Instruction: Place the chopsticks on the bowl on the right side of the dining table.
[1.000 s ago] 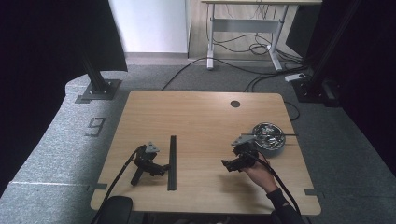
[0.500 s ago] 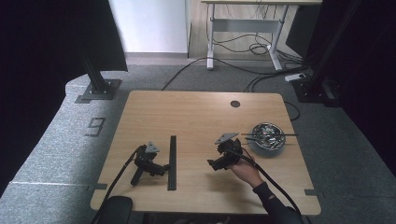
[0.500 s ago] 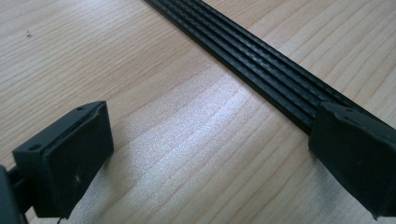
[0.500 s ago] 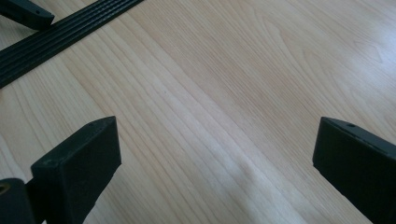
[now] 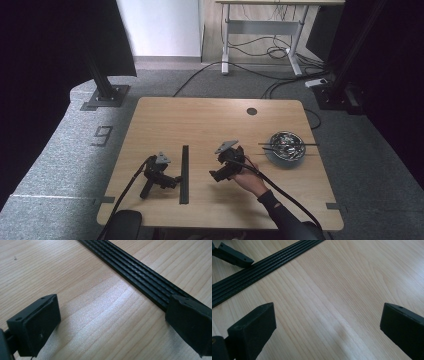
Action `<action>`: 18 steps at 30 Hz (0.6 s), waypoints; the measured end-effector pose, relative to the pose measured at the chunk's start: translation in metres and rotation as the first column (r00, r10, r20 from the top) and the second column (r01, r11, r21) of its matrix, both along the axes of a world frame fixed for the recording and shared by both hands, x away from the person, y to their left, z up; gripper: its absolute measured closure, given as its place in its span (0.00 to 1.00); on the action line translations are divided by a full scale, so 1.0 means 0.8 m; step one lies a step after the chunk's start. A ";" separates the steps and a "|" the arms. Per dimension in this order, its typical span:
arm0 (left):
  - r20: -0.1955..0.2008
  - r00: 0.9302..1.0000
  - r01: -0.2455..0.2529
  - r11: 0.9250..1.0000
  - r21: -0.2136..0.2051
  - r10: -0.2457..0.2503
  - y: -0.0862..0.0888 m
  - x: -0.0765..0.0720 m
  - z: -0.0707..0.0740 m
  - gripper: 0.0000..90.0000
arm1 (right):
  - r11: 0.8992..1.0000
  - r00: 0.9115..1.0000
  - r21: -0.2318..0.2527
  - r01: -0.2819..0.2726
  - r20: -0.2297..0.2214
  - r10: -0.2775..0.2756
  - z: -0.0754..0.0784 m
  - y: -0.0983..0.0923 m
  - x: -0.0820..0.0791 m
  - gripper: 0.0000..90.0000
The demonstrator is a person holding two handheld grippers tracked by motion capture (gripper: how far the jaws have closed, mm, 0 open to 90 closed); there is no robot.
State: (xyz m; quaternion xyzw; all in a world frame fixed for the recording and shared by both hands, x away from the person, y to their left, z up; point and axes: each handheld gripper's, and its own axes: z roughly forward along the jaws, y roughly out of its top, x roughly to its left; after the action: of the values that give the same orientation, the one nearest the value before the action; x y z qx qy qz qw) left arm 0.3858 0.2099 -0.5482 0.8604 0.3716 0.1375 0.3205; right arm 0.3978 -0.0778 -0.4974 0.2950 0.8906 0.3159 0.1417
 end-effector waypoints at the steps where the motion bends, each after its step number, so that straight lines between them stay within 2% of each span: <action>1: 0.000 1.000 0.000 1.000 0.000 0.000 0.000 0.000 0.000 0.00 | 1.000 1.000 -0.003 -0.005 0.001 0.005 0.000 0.004 0.000 0.00; 9: 0.000 1.000 0.000 1.000 0.000 0.000 0.000 0.000 0.000 0.00 | 1.000 1.000 -0.006 -0.025 -0.008 0.025 -0.005 0.034 0.003 0.00; 15: 0.001 1.000 0.001 1.000 0.001 -0.001 0.000 0.000 0.000 0.00 | 0.998 0.999 -0.035 -0.048 -0.003 0.048 -0.010 0.062 0.004 0.00; 18: 0.000 1.000 0.000 1.000 0.000 0.000 0.000 0.000 0.000 0.00 | 0.998 0.999 -0.024 -0.049 -0.008 0.049 -0.013 0.072 0.005 0.00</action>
State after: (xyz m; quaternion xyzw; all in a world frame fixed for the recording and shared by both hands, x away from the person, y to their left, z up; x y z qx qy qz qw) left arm 0.3858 0.2099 -0.5482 0.8605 0.3713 0.1376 0.3207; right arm 0.4019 -0.0198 -0.5077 0.2723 0.9018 0.3074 0.1343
